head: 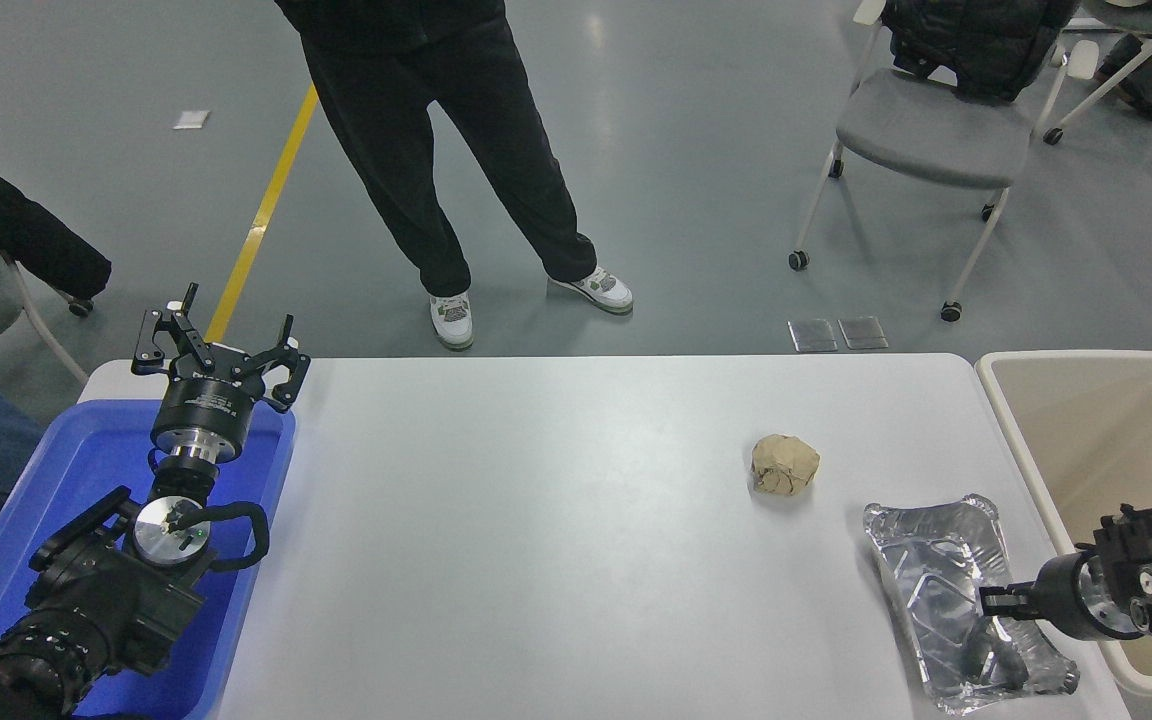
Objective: Pick up foil plate and place in dustbin
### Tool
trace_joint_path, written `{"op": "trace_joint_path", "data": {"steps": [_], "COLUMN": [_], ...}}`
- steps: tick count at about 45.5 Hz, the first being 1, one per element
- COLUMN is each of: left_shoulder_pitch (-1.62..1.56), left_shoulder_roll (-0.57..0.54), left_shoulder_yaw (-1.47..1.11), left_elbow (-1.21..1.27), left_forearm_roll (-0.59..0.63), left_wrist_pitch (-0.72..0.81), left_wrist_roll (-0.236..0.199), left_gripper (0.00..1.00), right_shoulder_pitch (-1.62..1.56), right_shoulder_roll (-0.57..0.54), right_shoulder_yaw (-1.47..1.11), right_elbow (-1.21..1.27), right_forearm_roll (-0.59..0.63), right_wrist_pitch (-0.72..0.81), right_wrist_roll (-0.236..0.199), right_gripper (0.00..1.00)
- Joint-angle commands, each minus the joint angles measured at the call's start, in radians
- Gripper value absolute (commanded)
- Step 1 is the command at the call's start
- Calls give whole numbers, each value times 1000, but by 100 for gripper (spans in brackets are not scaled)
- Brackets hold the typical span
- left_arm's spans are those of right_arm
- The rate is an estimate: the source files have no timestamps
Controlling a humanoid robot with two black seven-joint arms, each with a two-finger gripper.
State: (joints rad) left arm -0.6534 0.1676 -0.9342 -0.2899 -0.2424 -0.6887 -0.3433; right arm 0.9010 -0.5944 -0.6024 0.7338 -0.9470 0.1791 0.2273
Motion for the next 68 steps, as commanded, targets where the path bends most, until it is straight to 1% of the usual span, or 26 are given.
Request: {"op": "trace_joint_path", "data": {"steps": [1,16,24,54,66,67,68], "left_shoulder_pitch": [0,0,0,0,0,0,0], "left_shoulder_roll": [1,0,0,1,0,0,0], "left_shoulder_yaw": [0,0,0,0,0,0,0], "left_elbow": [0,0,0,0,0,0,0], "left_forearm_roll": [0,0,0,0,0,0,0], "left_wrist_pitch": [0,0,0,0,0,0,0], "left_wrist_roll": [0,0,0,0,0,0,0], "left_gripper": [99,99,99,99,99,99,99], "right_shoulder_pitch": [9,58,107,95,62,62,62], "right_shoulder_roll": [-19,-64,-81,-68,-36,-38,-36], "right_shoulder_yaw": [1,-8,-74,-86,-74,-74,-74], "right_elbow": [-1,13,45,52,45,44,44], "right_forearm_roll": [1,-7,-9,-6,4,4,4], "right_wrist_pitch": [-6,13,11,8,2,2,-1], "right_wrist_roll": [1,1,3,3,3,3,3], "right_gripper": [0,0,0,0,0,2,6]}}
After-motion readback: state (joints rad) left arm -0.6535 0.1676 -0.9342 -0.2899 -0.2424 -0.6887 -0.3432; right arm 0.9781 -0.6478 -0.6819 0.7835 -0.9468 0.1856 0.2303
